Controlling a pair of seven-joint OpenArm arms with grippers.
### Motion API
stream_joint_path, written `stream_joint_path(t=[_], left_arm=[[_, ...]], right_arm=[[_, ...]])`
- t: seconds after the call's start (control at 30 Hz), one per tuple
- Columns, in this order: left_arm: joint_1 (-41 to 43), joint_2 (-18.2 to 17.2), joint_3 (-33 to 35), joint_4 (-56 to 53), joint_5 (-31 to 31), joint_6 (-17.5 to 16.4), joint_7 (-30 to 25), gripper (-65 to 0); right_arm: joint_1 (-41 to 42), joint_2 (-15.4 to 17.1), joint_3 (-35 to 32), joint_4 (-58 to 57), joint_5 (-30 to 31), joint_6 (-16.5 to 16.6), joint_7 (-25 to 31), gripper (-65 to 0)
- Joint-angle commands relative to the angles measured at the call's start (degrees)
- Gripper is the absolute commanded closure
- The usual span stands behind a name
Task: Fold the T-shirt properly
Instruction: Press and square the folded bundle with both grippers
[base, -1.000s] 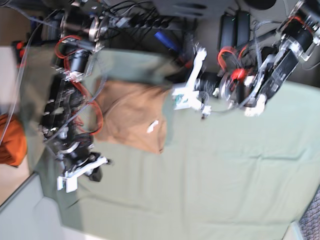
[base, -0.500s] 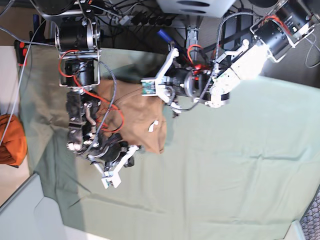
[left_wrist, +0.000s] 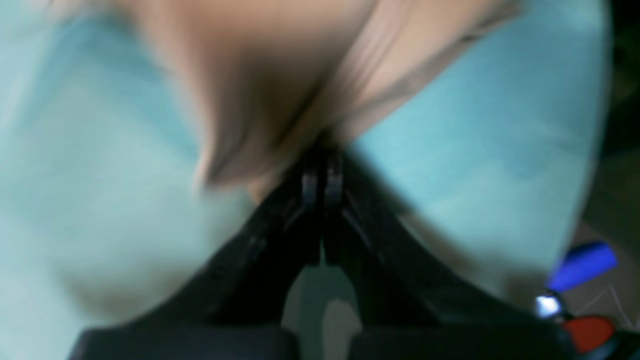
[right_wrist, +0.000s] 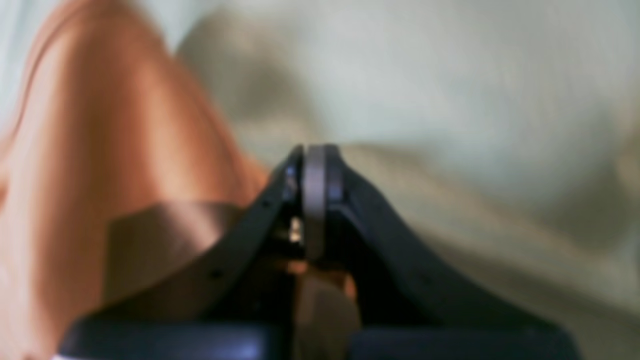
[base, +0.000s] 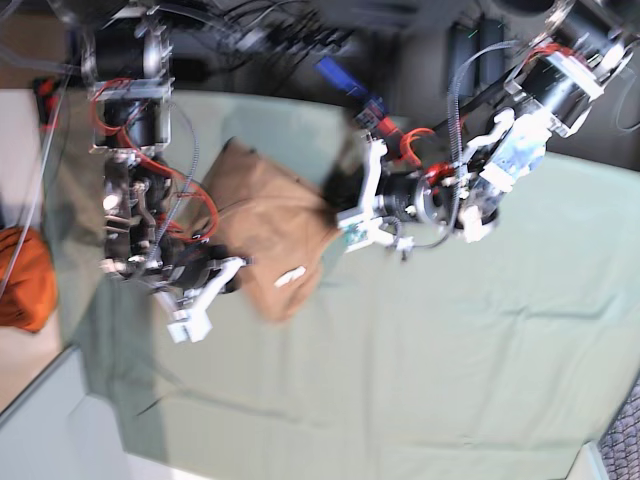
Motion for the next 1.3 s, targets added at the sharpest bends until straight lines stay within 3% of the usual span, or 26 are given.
stream_joint_path(t=[0.0,0.27,0.53,0.7,0.83,1.0,1.1,1.27], left_arm=[[-1.2,0.3,-0.8,0.7,-0.7,0.2,-1.4,0.0],[-8.8,1.3,-1.7,-5.9,-0.7,0.2,-2.9,0.0],[-16.3,4.9,-1.7,-19.4,-0.7,0.3,-4.9,0.0],[-18.9,5.5,-1.7,-21.0,-0.7,0.3,-5.6,0.0],[-20.7,5.4,-2.5,-20.9,-3.0,0.9,1.7,0.0],[-20.5,5.0,-9.8,-15.5,-20.2,-1.2,17.7,0.0],[-17.9,2.7,-13.8,-8.9,-28.4,-1.2,21.8,0.0],[-11.4,-3.1,-16.3,2.8,-35.5,-1.2,26.3,0.0]], right_arm=[[0.2,1.5,0.2,2.2,1.1,6.4,0.5,0.0],[-9.5,5.8,0.4,12.1,5.6,6.4,-2.8,0.0],[-18.0,5.3,0.5,22.0,7.1,6.3,-3.6,0.0],[-20.2,3.2,0.6,24.4,6.6,6.3,-3.6,0.0],[-19.9,3.0,2.4,24.5,4.6,6.3,-2.8,0.0],[-20.2,3.0,10.3,24.7,4.5,6.4,-3.7,0.0],[-20.9,3.8,13.3,25.2,6.8,6.4,-6.9,0.0],[-25.5,8.1,13.4,26.3,13.4,6.8,-8.2,0.0]])
